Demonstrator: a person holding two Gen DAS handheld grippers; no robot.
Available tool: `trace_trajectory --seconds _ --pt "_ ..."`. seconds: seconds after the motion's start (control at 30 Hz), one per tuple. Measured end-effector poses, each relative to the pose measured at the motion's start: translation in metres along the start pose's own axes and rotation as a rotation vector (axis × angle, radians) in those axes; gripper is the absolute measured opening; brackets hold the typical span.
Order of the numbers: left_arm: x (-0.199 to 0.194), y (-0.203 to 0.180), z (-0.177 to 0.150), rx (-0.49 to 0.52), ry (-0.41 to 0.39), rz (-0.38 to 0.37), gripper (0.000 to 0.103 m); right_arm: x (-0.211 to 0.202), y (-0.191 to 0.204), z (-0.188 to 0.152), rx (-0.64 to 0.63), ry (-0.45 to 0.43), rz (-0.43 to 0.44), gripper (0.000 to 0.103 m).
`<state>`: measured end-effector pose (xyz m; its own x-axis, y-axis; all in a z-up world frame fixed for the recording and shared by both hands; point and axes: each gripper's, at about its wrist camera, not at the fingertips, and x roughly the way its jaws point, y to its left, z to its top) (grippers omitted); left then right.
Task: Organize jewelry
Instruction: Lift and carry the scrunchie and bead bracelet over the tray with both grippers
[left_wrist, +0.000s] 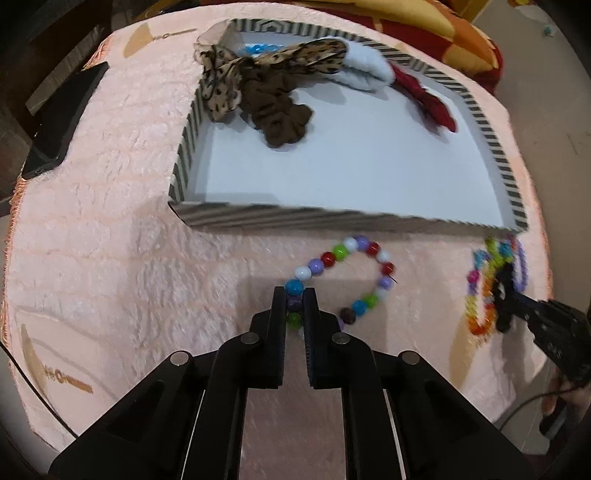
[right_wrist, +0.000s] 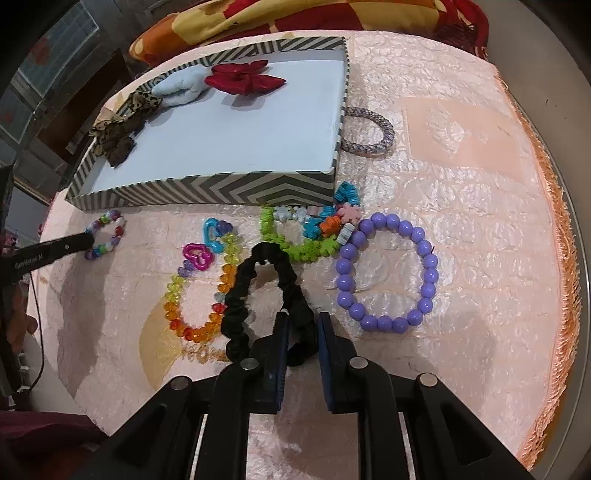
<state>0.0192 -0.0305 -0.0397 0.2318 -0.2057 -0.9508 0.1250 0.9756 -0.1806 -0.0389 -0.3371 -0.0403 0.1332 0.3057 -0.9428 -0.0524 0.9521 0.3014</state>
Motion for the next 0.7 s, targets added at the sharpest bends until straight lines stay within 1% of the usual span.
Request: trace_trajectory --seconds 0.23,0.37,0.5,0.7 --pt "-0.04 -0.012 -0.003 0.035 -0.071 -0.024 0.007 -0.033 0.004 0.004 -0.03 -0.057 0.006 0.007" --pt "-0.064 -0.019 0.004 0.058 -0.119 -0.04 0.007 -0.051 0.007 0.009 -0.043 -0.092 0.013 0.007" --pt "-0.081 -0.024 0.012 0.075 -0.148 -0.05 0.007 -0.067 0.01 0.016 -0.043 -0.131 0.027 0.007" --pt "-0.101 -0.029 0.027 0.107 -0.202 -0.047 0.007 -0.079 0.012 0.031 -0.032 -0.18 0.046 0.007"
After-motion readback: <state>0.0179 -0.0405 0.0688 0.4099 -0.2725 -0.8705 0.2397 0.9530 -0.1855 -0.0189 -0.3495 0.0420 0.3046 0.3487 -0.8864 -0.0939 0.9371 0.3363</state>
